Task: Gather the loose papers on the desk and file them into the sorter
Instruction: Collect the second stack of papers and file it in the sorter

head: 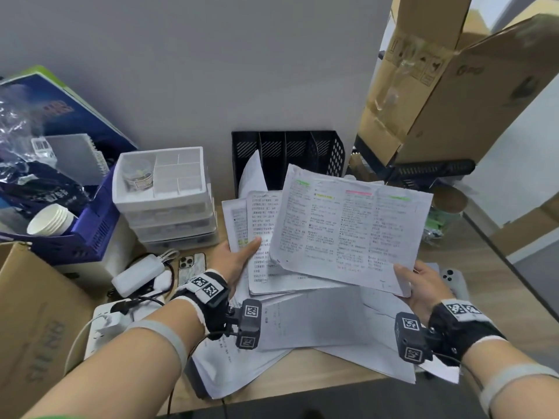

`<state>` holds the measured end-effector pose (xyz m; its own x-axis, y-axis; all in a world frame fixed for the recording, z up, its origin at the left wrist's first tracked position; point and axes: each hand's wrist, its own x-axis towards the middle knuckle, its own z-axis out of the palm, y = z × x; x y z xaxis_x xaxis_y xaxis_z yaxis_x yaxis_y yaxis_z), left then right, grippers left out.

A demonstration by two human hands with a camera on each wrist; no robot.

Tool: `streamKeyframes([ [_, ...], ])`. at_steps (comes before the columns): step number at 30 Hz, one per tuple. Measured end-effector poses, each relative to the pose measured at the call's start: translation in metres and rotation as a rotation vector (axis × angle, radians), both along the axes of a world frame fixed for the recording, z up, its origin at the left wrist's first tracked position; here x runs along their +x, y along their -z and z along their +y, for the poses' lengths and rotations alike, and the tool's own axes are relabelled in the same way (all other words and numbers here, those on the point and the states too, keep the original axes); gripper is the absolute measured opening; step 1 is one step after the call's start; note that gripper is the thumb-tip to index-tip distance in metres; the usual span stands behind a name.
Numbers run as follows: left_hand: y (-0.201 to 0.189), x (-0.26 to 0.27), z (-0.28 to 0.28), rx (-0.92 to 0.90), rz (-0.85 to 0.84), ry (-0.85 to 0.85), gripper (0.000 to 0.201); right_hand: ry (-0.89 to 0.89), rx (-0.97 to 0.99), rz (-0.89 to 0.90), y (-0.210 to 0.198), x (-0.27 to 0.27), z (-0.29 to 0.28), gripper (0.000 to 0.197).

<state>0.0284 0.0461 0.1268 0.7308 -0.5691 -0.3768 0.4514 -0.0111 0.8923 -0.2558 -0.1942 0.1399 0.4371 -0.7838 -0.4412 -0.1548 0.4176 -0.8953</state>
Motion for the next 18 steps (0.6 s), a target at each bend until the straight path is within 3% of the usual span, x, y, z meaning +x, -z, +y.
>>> streamKeyframes([
  [5, -0.009, -0.011, -0.017, 0.006, -0.059, 0.088, 0.029, -0.169, -0.101, 0.057, -0.016, 0.002, -0.015, 0.035],
  [12, -0.027, -0.030, -0.039, 0.004, 0.022, 0.179, 0.030, -0.375, -0.221, 0.123, -0.027, 0.019, -0.049, 0.046],
  [16, -0.037, -0.041, -0.048, -0.039, 0.193, 0.164, 0.063, -0.410, -0.283, 0.147, -0.038, 0.028, -0.057, 0.038],
  [18, -0.040, -0.050, -0.050, -0.019, 0.153, 0.173, 0.048, -0.466, -0.356, 0.155, -0.046, 0.034, -0.057, 0.039],
])
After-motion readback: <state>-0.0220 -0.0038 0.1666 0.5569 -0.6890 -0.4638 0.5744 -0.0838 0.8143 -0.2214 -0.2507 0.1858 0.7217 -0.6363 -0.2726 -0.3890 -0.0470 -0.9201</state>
